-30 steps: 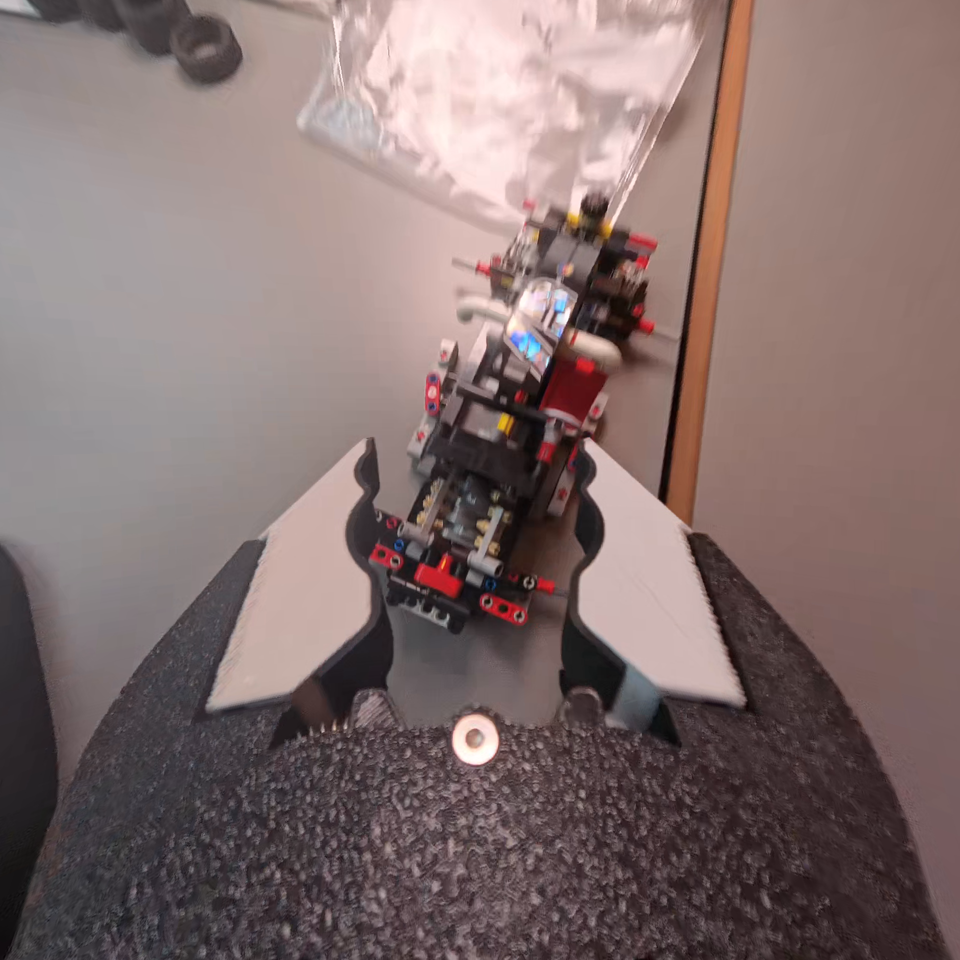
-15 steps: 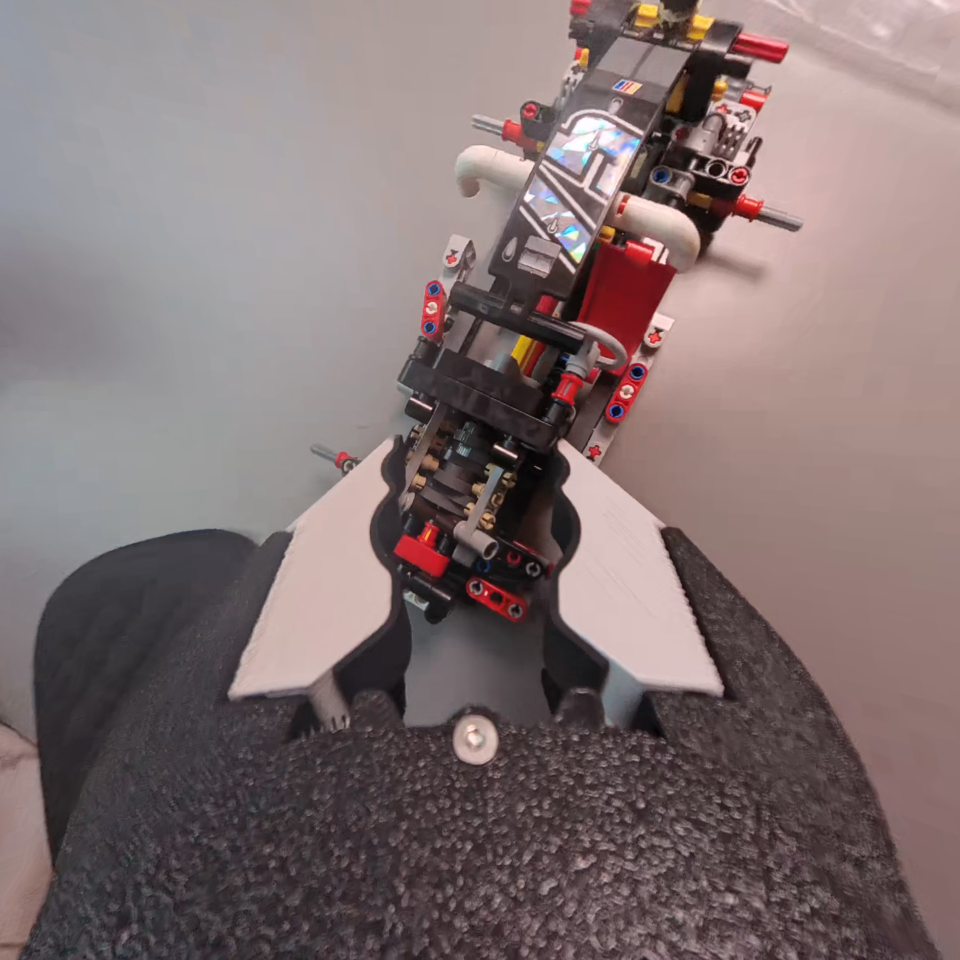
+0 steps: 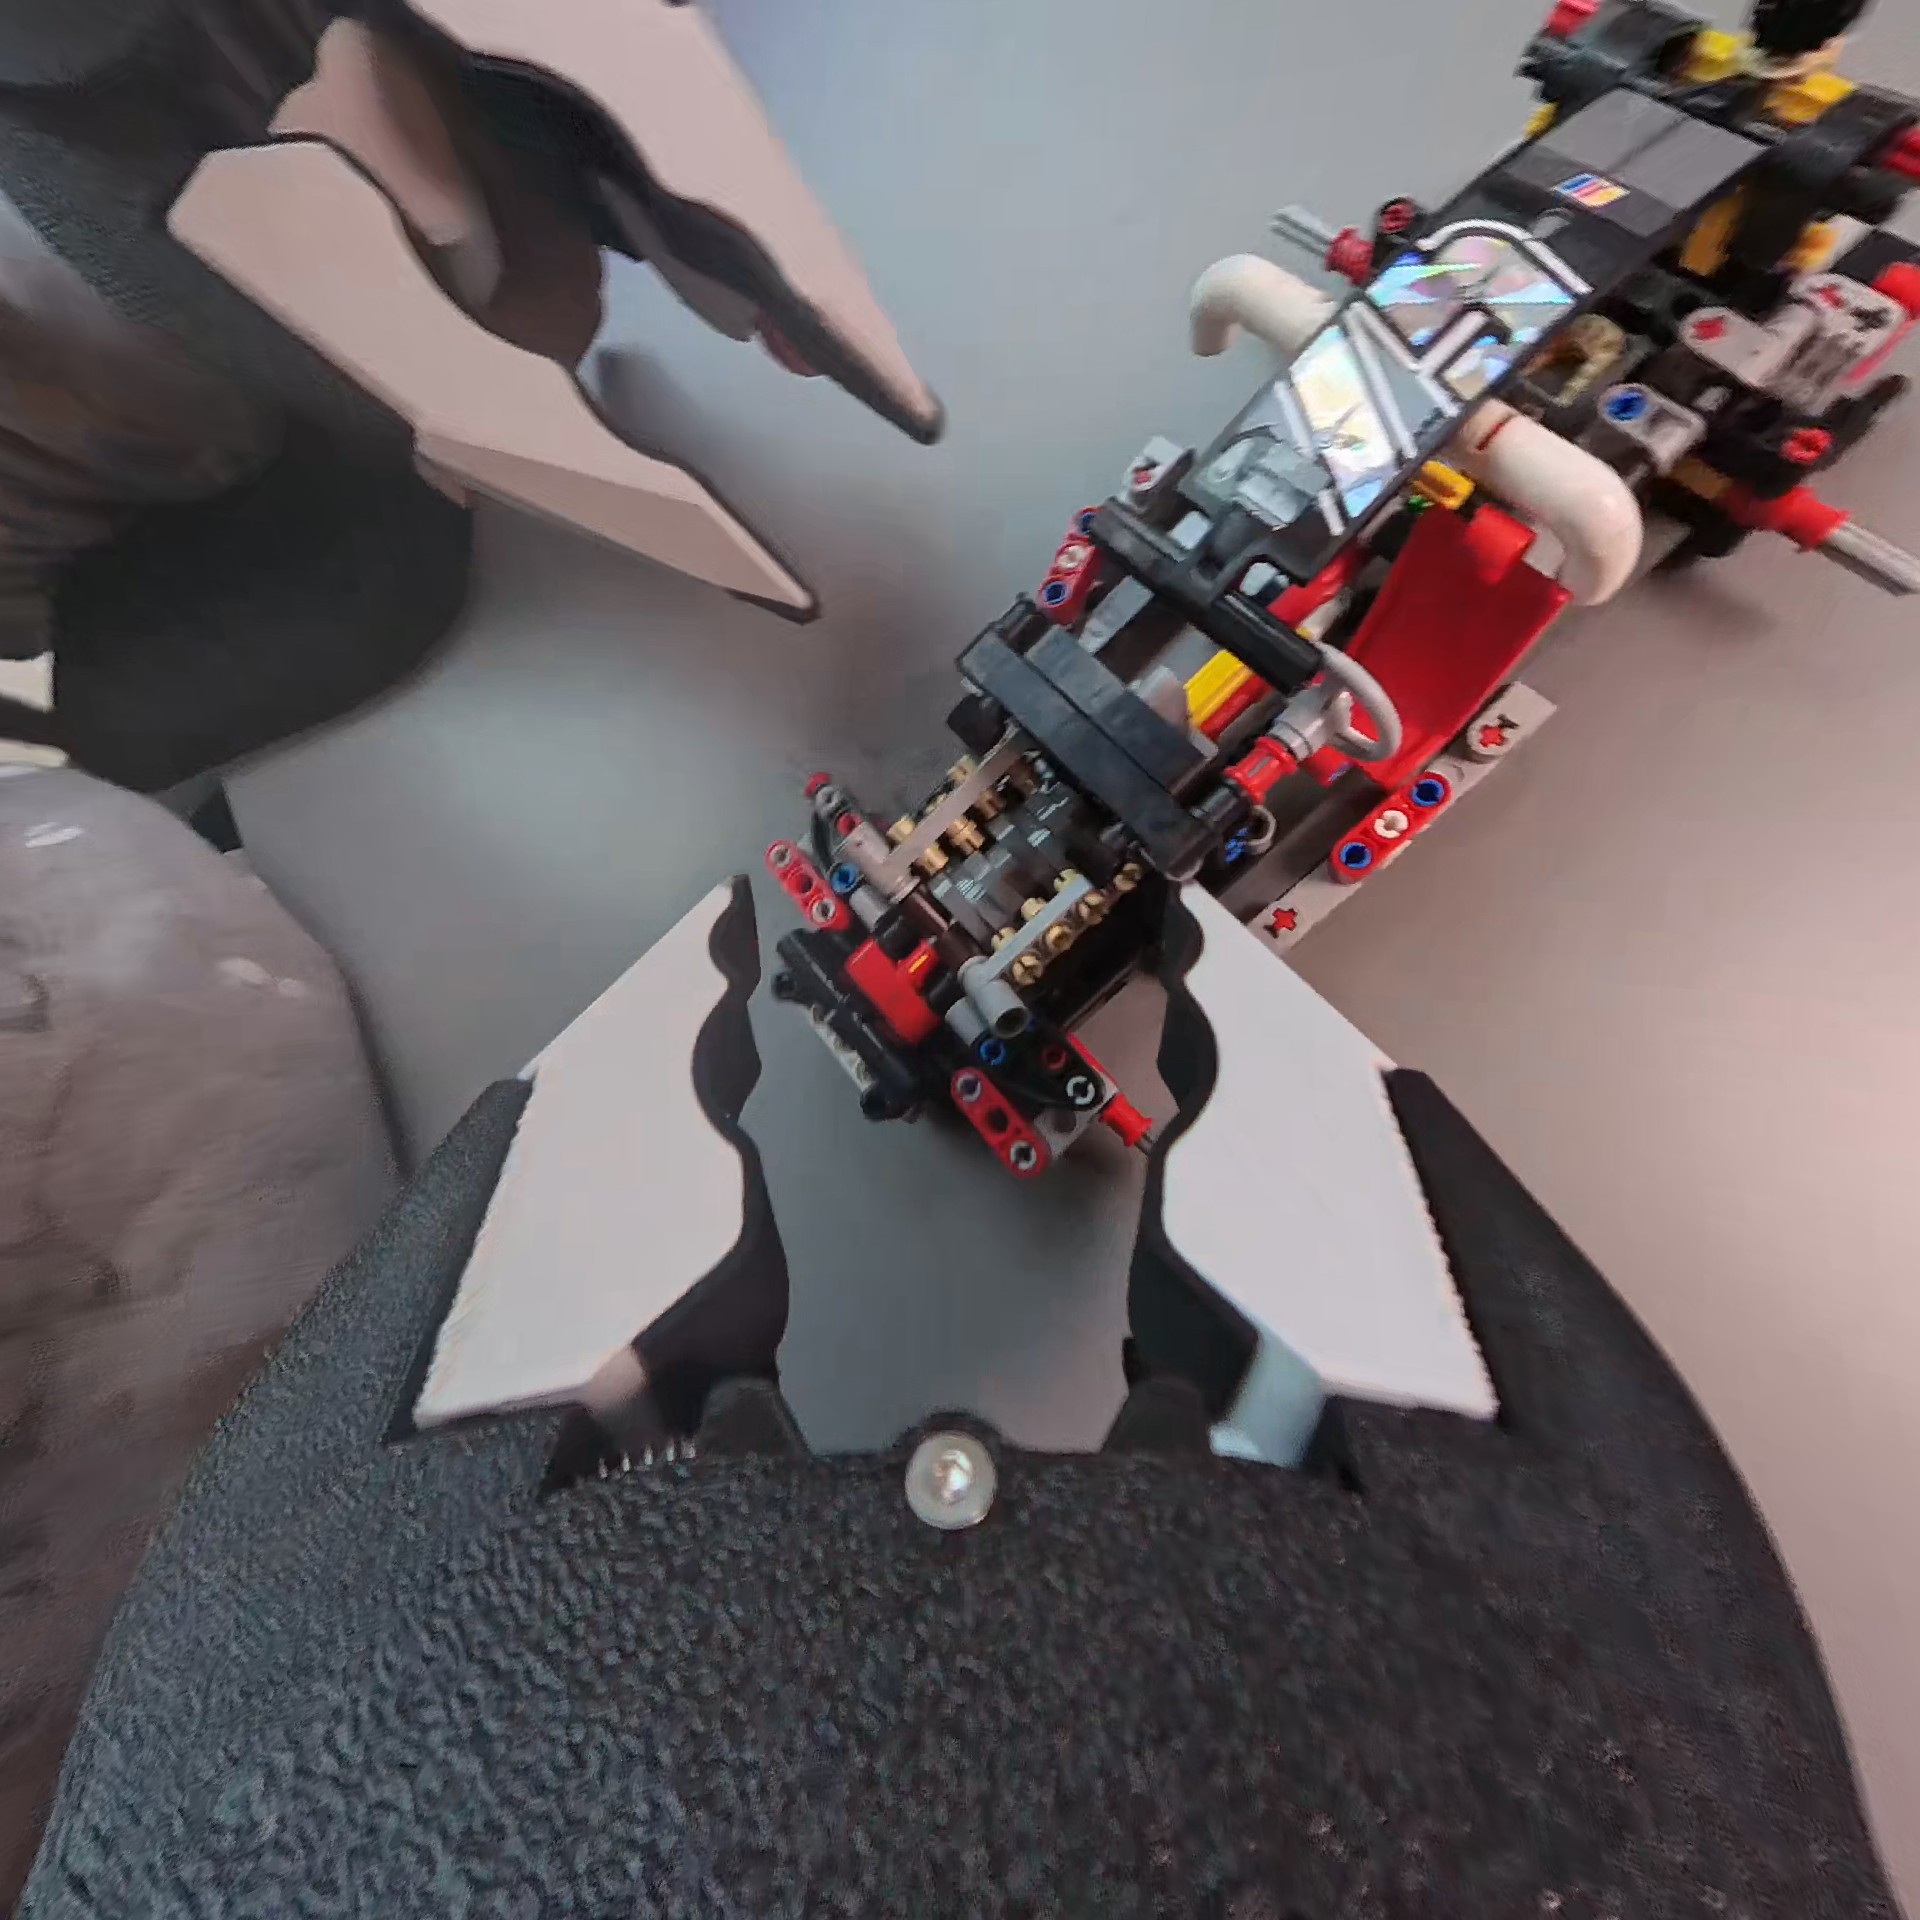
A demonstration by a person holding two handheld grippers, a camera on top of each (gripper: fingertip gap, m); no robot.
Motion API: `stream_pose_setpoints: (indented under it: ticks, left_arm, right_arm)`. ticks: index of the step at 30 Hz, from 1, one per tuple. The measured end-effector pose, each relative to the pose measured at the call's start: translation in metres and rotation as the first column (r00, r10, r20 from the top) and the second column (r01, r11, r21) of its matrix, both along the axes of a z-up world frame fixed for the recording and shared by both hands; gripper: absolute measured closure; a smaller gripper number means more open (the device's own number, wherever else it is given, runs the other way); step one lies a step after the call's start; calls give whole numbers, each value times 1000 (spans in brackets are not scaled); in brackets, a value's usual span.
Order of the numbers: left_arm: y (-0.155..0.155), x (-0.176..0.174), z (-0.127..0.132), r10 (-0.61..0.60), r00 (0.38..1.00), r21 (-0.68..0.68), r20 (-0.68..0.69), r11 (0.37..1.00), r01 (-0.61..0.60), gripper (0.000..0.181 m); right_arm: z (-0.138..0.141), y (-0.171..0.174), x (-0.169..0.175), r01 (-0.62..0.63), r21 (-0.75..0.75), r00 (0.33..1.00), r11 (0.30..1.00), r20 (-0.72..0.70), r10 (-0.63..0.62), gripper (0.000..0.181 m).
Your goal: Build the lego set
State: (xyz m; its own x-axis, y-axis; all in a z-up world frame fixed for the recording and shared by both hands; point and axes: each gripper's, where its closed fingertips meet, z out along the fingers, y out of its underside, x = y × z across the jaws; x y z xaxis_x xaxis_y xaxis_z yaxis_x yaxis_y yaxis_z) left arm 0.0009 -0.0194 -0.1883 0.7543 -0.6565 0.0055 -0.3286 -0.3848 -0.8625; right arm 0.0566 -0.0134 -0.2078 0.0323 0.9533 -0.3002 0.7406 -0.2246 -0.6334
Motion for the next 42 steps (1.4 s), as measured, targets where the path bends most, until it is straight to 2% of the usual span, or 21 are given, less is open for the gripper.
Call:
stream_pose_setpoints:
  ticks: [1,2,5,7,9,11,13,15,18,19,21,23,24,25,27,29,31,32,35,38,42]
  left_arm:
    - [-1,1,0,-8,1000,-3,11,1000,8,145]
    - [-2,3,0,-23,1000,-8,19,1000,23,144]
    - [-8,10,-7,-91,996,-30,-5,995,91,139]
    - [-11,10,-14,-125,991,-39,-53,992,123,146]
    - [-16,11,-15,-186,979,-22,-86,983,184,151]
    - [-25,15,-15,-290,952,-19,-101,957,289,155]
    - [-32,18,-15,-394,913,-17,-107,919,394,155]
    - [-43,23,-14,-515,855,-52,-63,857,513,156]
    - [-56,29,-15,-679,732,-101,-57,734,672,156]
    - [-57,28,-15,-708,703,-126,-66,705,698,155]
    - [-54,21,-16,-725,685,-195,-68,683,704,154]
    - [-51,10,-13,-698,716,-278,-28,693,665,148]
    - [-41,0,-15,-642,765,-301,-50,740,602,139]
    - [-34,-8,-15,-580,813,-302,-54,785,541,138]
    - [-27,-16,-7,-466,885,-255,-20,858,446,136]
    - [-28,-19,3,-366,930,-176,-8,916,359,122]
    - [-35,-13,5,-310,951,-137,7,941,308,107]
    - [-37,-11,-2,-296,955,-139,-27,947,289,104]
    - [-36,-13,-30,-269,947,-156,-178,958,243,111]
    - [-31,-16,-27,-238,950,-110,-201,969,220,118]
    - [-29,-17,-26,-227,952,-101,-206,973,210,118]
  right_arm:
    - [3,-12,-3,-45,-22,999,999,-6,45,105]
    - [6,-23,-5,-87,-44,996,995,-16,86,102]
    - [18,-69,-2,-301,-114,952,947,-95,291,122]
    - [33,-92,1,-408,-159,907,899,-179,381,136]
    - [46,-83,0,-444,-36,873,895,-243,423,149]
    - [60,-52,-2,-430,179,849,885,-254,464,149]
    - [67,-20,-2,-433,365,837,824,-177,518,131]
    - [65,-4,-2,-512,453,800,730,-58,597,116]
    - [40,-2,1,-675,413,707,611,125,696,102]
    - [31,-7,2,-713,375,679,593,156,718,103]
    - [16,-10,-1,-742,363,652,564,194,733,111]
    - [19,-8,-6,-722,358,670,592,151,726,131]
    - [23,-5,-9,-697,343,699,630,127,704,150]
    - [26,-2,-10,-669,330,726,665,100,681,156]
    - [27,-2,-8,-633,317,755,706,50,654,156]
    - [28,-2,-8,-585,340,784,737,3,621,157]
    - [34,-3,-10,-523,363,807,771,-80,586,157]
    - [39,-3,-12,-485,361,816,796,-140,561,157]
    - [53,4,-7,-383,335,823,861,-299,482,157]
    - [58,26,15,-245,273,850,930,-402,342,156]
    - [44,55,49,-23,145,911,989,-406,81,158]
